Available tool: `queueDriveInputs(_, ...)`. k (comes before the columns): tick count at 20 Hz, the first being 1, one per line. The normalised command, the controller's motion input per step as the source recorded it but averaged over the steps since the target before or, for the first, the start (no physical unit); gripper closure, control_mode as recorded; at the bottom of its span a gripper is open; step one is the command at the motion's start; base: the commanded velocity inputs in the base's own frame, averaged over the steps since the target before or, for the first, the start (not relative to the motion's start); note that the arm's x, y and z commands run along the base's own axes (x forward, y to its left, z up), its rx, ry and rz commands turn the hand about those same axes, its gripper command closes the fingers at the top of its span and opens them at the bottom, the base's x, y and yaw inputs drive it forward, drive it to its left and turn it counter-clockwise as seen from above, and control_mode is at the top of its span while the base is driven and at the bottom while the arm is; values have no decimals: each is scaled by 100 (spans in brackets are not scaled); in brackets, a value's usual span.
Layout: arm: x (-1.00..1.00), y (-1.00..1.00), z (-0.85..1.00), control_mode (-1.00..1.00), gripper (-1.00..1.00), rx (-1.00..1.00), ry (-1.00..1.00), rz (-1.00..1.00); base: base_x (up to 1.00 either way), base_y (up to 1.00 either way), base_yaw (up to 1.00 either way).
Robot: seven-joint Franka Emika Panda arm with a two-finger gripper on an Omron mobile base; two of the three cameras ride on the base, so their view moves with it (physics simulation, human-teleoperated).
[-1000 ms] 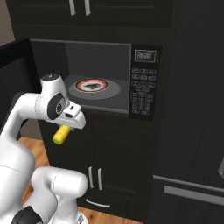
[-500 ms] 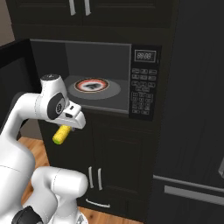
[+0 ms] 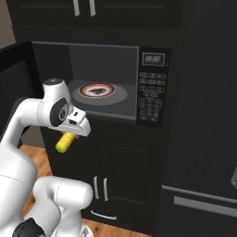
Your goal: Pick the corn from the counter and place it in the microwave. Then turn on the microwave.
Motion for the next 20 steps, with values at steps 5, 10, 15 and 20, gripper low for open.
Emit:
queueDriveInputs(5,-1,0,4,-100,100,1,-4,0,0,0,0)
queueDriveInputs(10,-2,-1,6,-100,100,5,-5,0,0,0,0)
queueDriveInputs(15,0,-1,15,-100,100,10,-7,5,0,0,0)
queueDriveInputs(20,4,0,22,-100,100,9,-3,7,0,0,0)
